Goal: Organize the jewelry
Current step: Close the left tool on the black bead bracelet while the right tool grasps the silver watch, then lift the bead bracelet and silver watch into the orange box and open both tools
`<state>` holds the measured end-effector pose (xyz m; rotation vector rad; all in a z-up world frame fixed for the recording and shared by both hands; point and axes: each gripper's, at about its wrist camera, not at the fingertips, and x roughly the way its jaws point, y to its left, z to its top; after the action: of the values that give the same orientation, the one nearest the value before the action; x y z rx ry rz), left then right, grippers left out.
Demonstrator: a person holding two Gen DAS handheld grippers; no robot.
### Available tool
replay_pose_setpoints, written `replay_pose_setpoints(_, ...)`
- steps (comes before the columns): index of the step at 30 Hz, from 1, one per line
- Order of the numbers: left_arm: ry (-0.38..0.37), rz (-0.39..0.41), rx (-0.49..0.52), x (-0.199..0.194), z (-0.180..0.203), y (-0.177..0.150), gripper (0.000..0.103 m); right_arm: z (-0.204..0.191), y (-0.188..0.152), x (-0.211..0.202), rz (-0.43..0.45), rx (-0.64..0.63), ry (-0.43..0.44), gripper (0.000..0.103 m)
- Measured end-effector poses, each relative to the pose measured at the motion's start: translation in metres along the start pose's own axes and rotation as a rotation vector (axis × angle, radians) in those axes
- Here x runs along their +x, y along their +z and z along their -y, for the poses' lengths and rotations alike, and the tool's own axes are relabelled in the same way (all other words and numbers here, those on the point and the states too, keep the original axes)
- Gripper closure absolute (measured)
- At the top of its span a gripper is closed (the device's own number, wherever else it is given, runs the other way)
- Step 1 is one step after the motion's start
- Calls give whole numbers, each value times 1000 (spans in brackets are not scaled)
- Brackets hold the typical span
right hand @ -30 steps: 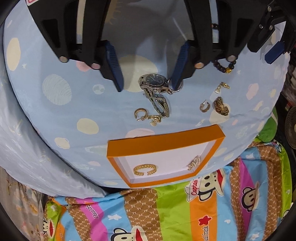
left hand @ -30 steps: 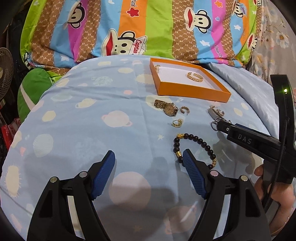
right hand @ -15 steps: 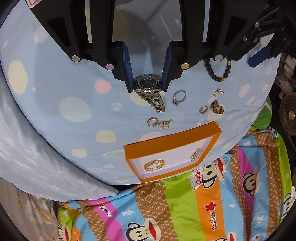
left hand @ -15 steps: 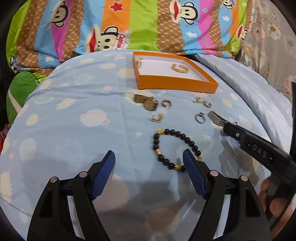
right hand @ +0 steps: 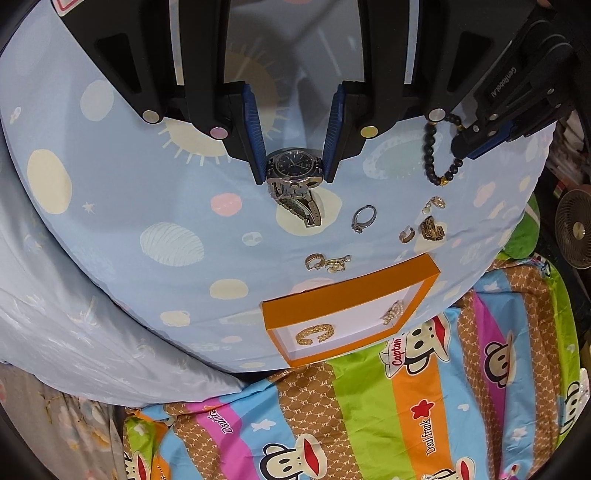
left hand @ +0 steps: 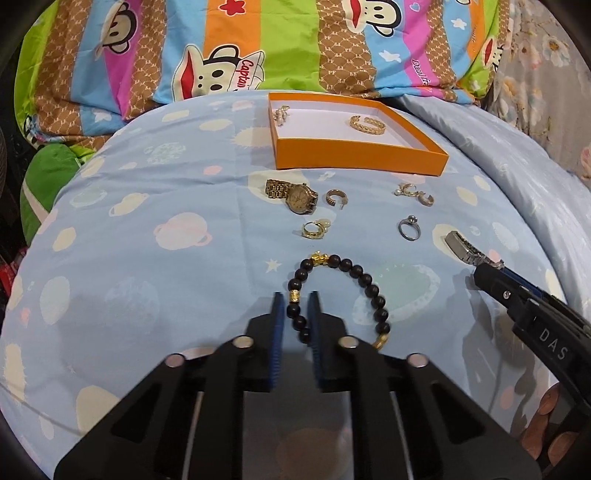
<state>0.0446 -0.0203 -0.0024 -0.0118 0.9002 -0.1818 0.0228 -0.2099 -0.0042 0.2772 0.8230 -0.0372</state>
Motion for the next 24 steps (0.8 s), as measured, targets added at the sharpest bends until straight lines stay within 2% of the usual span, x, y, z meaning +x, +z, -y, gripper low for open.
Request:
replay_pose_setpoints(4, -38, 10, -22, -4, -7, -1, 96, -1, 0, -2, 12, -2, 8, 73)
replay_pose_setpoints(13, -67, 65, -7, -29, -7, 2, 96, -2, -2, -11, 52, -8, 16, 73)
replay_pose_setpoints(19, -76, 99, 10, -40, -6, 14, 96, -1, 1, -12, 66, -3, 23, 73)
replay_pose_setpoints(24, -59, 145, 45, -47, -1, 35, 96, -2, 16, -9, 84, 1, 22, 73)
